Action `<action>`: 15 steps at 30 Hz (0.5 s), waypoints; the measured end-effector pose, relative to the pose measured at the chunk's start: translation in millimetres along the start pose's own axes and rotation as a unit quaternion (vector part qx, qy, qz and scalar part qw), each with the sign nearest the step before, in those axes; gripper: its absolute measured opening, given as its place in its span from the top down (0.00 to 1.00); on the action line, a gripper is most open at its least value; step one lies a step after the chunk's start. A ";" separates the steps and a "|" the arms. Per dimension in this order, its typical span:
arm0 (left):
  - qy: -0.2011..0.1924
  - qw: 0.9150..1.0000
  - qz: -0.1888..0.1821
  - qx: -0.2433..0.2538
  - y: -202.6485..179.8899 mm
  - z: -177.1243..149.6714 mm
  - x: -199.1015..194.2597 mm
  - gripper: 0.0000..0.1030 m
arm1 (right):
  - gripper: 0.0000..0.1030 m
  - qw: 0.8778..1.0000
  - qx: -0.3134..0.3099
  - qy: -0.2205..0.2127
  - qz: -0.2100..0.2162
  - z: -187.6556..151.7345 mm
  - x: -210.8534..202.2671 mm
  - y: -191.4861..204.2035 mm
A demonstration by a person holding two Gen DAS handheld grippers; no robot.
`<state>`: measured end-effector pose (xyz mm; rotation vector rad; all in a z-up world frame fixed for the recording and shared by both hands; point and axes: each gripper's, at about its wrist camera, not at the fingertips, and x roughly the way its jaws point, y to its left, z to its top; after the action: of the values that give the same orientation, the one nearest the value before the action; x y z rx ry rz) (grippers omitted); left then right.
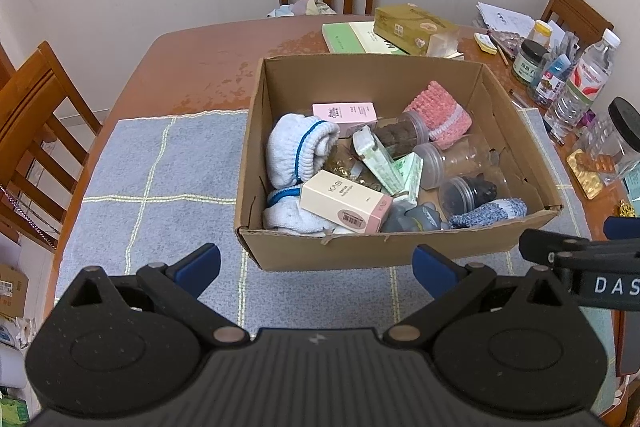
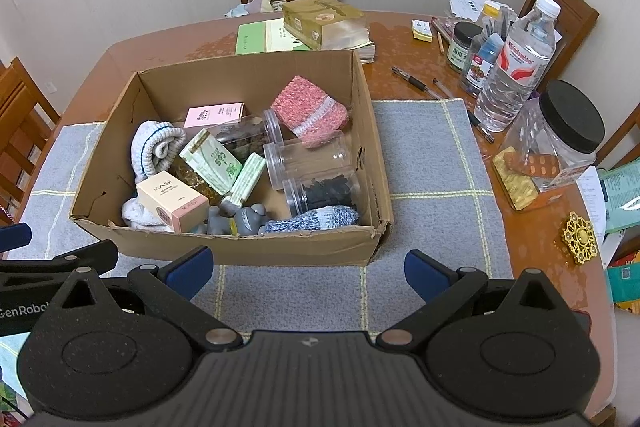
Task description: Organize objects
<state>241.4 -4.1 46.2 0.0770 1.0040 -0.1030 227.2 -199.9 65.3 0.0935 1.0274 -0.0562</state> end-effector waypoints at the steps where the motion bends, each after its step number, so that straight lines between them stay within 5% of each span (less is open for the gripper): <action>1: 0.000 1.000 0.000 0.000 0.1 -0.3 0.1 0.01 | 0.00 1.000 0.000 0.000 0.000 0.3 0.0 0.3; 15: 0.003 1.000 0.002 0.001 -1.6 0.7 1.5 0.01 | 0.00 1.000 0.002 0.002 0.001 1.7 1.4 0.1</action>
<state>242.6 -5.9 45.3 0.0801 1.0106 -0.1003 229.4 -199.9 65.0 0.0994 1.0307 -0.0558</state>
